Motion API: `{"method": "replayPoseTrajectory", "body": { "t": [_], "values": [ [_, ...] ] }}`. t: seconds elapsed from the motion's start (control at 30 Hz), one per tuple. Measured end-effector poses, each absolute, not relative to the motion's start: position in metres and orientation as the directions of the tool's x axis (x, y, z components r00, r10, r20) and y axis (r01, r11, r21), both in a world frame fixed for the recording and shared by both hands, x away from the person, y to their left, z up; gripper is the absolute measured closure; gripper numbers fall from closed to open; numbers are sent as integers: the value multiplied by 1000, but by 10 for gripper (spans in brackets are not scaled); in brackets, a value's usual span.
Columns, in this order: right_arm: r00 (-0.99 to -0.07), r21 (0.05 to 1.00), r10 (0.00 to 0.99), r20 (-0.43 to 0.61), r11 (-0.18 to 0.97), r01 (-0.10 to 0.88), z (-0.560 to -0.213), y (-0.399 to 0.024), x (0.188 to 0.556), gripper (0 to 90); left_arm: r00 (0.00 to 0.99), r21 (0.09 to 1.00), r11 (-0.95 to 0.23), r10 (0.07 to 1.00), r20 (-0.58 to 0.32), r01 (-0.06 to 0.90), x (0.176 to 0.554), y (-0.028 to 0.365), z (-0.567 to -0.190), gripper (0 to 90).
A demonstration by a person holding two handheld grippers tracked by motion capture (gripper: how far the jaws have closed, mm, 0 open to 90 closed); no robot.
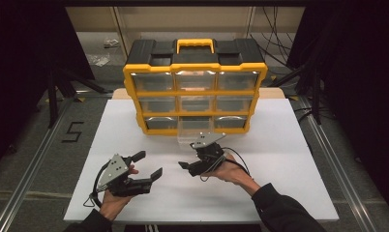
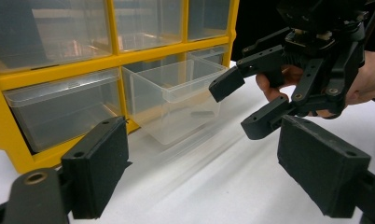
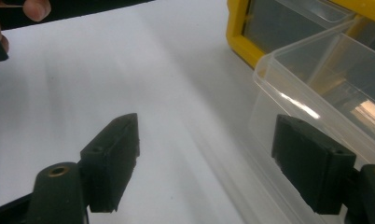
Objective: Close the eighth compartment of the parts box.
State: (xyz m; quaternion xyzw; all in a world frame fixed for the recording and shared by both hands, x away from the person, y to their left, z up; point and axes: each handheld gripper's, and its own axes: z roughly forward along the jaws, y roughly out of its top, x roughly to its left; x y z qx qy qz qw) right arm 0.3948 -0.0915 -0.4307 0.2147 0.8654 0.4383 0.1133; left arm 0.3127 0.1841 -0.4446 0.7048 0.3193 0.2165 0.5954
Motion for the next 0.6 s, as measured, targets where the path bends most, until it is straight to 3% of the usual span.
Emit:
{"method": "replayPoseTrajectory", "body": {
  "t": [0.6],
  "values": [
    [-812,789,582,-52,522,324,-436,-99,403,721,703,977,-95,707,-69,192,313,184,-445,161]
  ]
}}
